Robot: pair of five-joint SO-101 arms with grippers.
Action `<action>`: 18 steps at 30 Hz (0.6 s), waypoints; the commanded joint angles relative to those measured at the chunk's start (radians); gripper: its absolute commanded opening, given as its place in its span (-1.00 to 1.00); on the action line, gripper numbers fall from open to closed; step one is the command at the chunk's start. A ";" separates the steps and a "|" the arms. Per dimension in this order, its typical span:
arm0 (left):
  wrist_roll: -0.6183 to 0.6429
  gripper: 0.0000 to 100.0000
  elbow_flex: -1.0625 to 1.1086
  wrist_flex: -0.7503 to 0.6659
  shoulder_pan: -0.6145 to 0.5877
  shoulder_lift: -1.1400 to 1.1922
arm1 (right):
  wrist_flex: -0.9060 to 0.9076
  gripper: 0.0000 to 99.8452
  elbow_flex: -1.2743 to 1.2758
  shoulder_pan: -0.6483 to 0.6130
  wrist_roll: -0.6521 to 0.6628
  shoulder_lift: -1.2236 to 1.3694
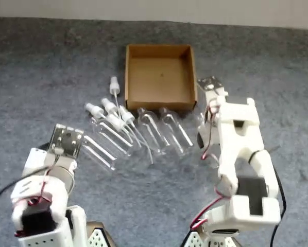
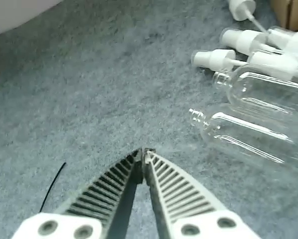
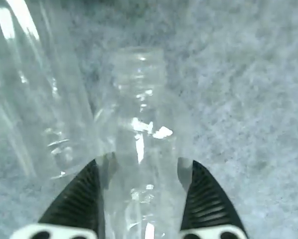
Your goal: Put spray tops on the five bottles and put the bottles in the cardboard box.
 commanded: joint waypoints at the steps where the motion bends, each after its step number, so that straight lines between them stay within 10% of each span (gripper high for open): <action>1: 0.021 -0.99 -0.338 0.052 0.096 0.380 | -0.085 -0.99 0.096 -0.018 -0.018 -0.137; 18: 0.519 -0.78 -1.426 0.160 0.127 1.774 | -0.185 -0.99 0.185 -0.033 -0.074 -0.171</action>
